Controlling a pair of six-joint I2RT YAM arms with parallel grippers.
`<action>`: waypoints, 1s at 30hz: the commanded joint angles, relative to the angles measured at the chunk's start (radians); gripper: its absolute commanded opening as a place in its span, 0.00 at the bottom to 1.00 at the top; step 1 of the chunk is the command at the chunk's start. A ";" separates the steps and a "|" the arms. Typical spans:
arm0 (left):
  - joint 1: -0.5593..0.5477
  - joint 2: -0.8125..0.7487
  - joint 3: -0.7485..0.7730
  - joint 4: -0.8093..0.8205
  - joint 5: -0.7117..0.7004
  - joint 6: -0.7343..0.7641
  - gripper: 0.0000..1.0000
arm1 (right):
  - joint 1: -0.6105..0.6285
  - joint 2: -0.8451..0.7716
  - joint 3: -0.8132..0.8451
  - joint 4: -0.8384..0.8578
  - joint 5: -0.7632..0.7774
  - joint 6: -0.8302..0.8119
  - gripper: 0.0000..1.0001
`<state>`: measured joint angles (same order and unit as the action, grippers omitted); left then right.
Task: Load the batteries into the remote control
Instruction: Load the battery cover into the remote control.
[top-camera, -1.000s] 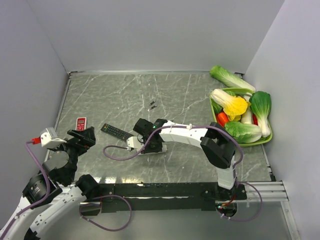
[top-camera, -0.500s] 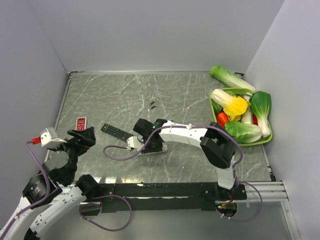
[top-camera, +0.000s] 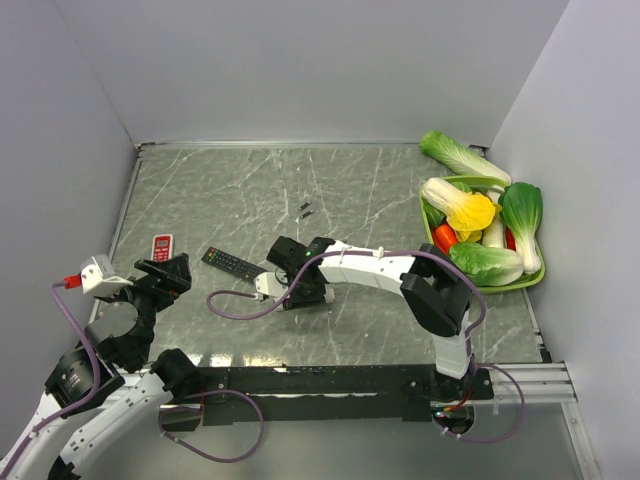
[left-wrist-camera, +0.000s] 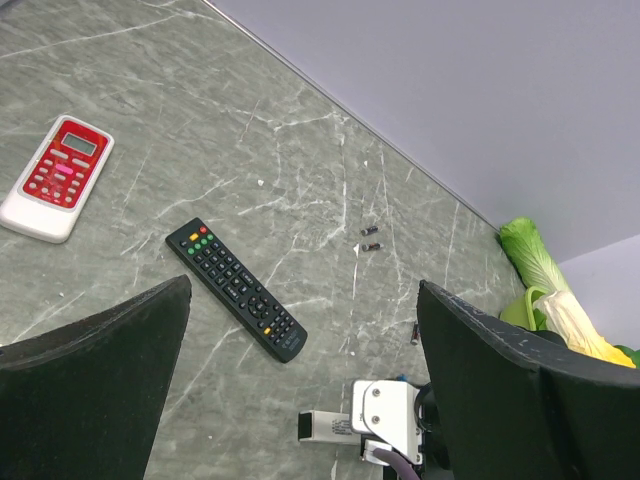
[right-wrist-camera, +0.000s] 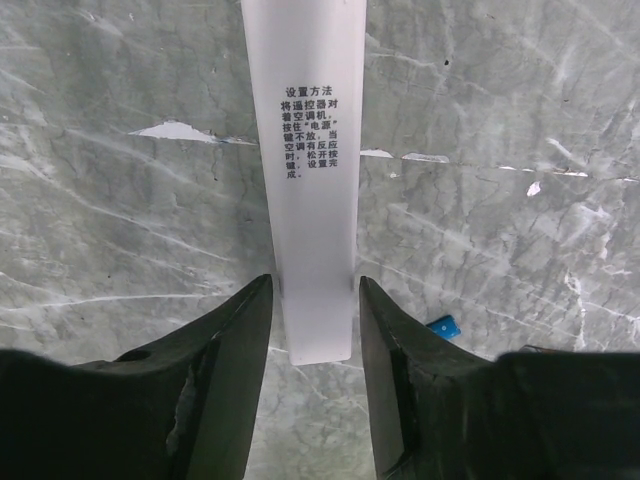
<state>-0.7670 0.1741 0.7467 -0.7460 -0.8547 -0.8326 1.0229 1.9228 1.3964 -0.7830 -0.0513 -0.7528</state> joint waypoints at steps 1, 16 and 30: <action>0.003 0.013 0.017 0.005 -0.012 0.001 0.99 | -0.004 -0.013 0.019 -0.015 0.001 -0.017 0.59; 0.003 0.111 -0.013 0.057 0.092 -0.019 0.99 | -0.043 -0.344 -0.103 0.105 0.005 0.180 0.88; 0.003 0.692 -0.151 0.293 0.557 -0.138 0.99 | -0.248 -0.797 -0.575 0.462 0.019 0.911 0.87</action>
<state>-0.7662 0.7567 0.6338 -0.5701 -0.4759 -0.9310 0.7807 1.2106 0.9257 -0.4873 -0.0158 -0.0914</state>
